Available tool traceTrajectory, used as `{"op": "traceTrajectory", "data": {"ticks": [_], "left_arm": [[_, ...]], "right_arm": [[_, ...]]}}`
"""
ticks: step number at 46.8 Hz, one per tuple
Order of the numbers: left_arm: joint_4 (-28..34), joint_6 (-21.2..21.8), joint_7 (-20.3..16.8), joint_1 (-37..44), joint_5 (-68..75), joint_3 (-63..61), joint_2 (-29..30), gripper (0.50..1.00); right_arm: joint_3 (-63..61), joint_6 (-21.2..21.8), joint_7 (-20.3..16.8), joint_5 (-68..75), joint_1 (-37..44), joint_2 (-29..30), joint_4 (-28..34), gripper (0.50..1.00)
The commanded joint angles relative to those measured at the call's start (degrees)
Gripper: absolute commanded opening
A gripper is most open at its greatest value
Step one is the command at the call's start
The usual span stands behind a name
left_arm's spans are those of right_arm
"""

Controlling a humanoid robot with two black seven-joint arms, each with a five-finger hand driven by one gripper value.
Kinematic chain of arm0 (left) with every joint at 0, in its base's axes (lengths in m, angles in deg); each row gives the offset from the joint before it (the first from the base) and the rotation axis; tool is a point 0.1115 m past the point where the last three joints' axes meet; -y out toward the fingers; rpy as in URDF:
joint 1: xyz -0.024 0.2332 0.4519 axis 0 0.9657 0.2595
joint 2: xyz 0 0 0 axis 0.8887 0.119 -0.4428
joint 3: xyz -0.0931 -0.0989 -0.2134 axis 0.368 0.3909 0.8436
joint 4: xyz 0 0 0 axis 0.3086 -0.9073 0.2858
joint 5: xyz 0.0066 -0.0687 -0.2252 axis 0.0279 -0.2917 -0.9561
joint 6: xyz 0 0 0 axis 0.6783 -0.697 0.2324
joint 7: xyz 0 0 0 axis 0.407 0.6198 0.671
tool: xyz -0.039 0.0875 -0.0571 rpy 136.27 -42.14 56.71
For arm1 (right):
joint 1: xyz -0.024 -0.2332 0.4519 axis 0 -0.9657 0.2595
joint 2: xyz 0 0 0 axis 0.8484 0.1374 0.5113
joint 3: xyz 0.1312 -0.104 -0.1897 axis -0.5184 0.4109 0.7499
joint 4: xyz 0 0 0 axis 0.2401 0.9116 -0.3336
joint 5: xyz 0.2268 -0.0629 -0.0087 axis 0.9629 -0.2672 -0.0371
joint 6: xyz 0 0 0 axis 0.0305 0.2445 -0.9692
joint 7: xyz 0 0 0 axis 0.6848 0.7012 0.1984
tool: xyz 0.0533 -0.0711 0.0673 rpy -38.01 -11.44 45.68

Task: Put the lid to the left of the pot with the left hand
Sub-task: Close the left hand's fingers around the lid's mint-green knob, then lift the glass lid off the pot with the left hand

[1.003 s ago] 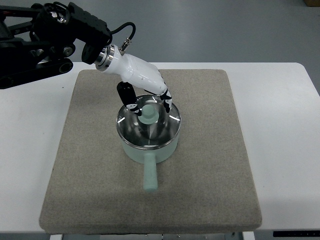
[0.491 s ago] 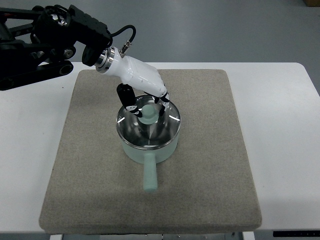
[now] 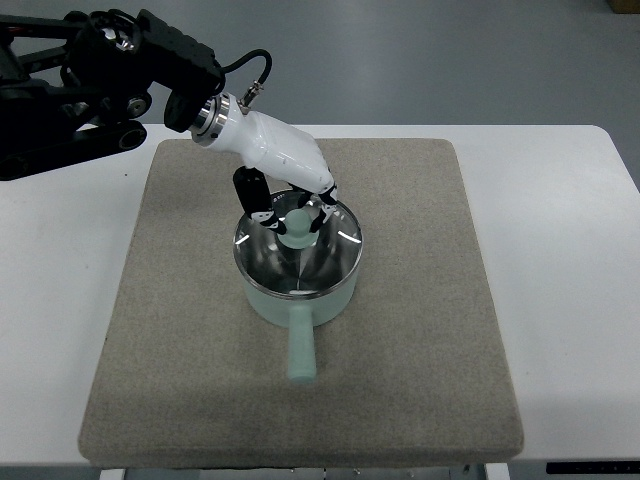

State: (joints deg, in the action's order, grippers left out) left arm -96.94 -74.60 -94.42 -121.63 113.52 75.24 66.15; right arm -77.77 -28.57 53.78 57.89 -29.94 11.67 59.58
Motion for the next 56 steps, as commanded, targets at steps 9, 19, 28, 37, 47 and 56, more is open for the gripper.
{"op": "traceTrajectory", "data": {"ticks": [9, 19, 28, 37, 47, 56], "left_arm": [[0.2, -0.6, -0.1, 0.0, -0.3, 0.3, 0.2, 0.5], [0.4, -0.2, 0.0, -0.3, -0.7, 1.4, 0.4, 0.5], [0.4, -0.2, 0.0, -0.5, -0.9, 2.4, 0.7, 0.5], [0.5, -0.2, 0.0, -0.8, -1.0, 2.7, 0.8, 0.5], [1.3, -0.7, 0.1, -0.8, 0.0, 4.0, 1.1, 0.5], [3.9, -0.7, 0.1, -0.4, 0.1, 3.6, 3.9, 0.5]], "right_arm": [[0.0, 0.0, 0.0, 0.0, 0.1, 0.0, 0.0, 0.924], [0.0, 0.0, 0.0, 0.0, 0.1, 0.0, 0.0, 0.924], [0.0, 0.0, 0.0, 0.0, 0.0, 0.0, 0.0, 0.924], [0.0, 0.0, 0.0, 0.0, 0.0, 0.0, 0.0, 0.924], [0.0, 0.0, 0.0, 0.0, 0.0, 0.0, 0.0, 0.924], [0.0, 0.0, 0.0, 0.1, 0.1, 0.0, 0.0, 0.924]]}}
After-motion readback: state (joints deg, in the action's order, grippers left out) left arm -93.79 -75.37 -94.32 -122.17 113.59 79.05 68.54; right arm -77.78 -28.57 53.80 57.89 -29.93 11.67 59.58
